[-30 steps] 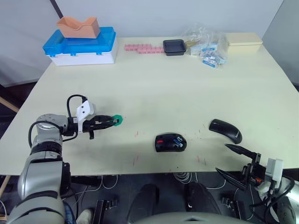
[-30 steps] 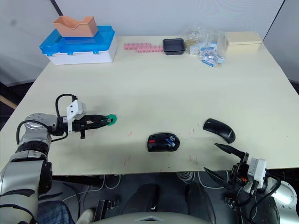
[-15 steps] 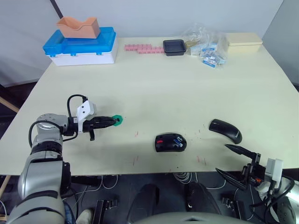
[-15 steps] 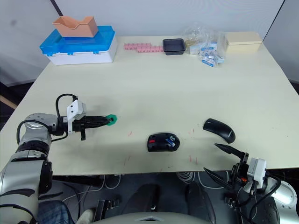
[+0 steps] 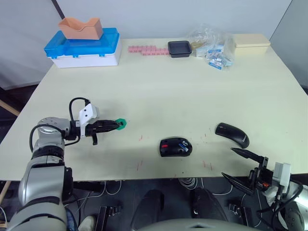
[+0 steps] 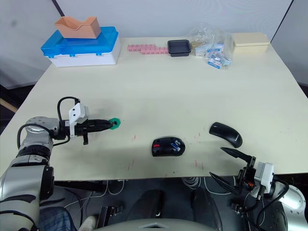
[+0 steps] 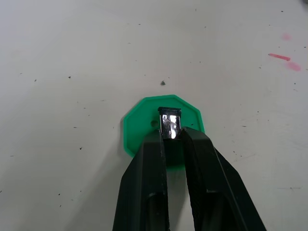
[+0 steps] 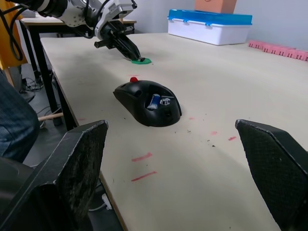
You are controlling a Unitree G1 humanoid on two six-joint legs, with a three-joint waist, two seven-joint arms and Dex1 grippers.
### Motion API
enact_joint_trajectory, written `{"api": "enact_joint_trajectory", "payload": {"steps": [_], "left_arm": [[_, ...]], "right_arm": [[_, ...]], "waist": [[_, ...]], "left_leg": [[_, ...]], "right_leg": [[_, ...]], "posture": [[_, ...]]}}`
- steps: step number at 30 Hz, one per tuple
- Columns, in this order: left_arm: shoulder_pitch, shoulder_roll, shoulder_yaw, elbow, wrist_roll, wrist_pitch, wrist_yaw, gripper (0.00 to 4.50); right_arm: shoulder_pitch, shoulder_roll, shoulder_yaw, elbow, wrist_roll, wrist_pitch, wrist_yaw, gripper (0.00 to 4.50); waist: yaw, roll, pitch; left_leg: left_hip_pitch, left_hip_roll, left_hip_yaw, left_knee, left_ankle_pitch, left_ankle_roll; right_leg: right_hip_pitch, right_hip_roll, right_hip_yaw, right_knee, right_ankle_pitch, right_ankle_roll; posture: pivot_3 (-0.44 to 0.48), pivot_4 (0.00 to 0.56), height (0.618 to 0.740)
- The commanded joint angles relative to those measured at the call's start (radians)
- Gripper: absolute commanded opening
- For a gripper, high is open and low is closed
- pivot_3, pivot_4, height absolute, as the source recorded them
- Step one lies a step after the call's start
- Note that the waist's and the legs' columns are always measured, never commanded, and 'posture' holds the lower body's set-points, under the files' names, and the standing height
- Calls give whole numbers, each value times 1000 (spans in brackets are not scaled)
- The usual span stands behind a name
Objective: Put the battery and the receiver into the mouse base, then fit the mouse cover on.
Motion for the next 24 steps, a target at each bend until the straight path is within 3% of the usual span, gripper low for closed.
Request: {"api": "enact_joint_trajectory", "payload": {"steps": [1,9,24], "left_arm": [[-16,26,24,-24,-24,10,-15,18],[8,47,40,-108,-68,58,-38,18],[47,61,44,-208,-74,111,38,18]], "right_arm": [[-4,-3,2,-43,33,-2,10,4500],[-14,2,15,-53,45,9,19,4500],[-21,-5,37,-52,49,13,28,4500]], "waist": [[0,0,0],[0,0,0],[0,0,0]], "left_leg": [[0,0,0,0,0,0],[0,0,0,0,0,0],[0,0,0,0,0,0]], "right_leg": [[0,0,0,0,0,0],[0,0,0,0,0,0],[0,0,0,0,0,0]], "posture": [[0,150,740],[0,150,740],[0,150,740]]}}
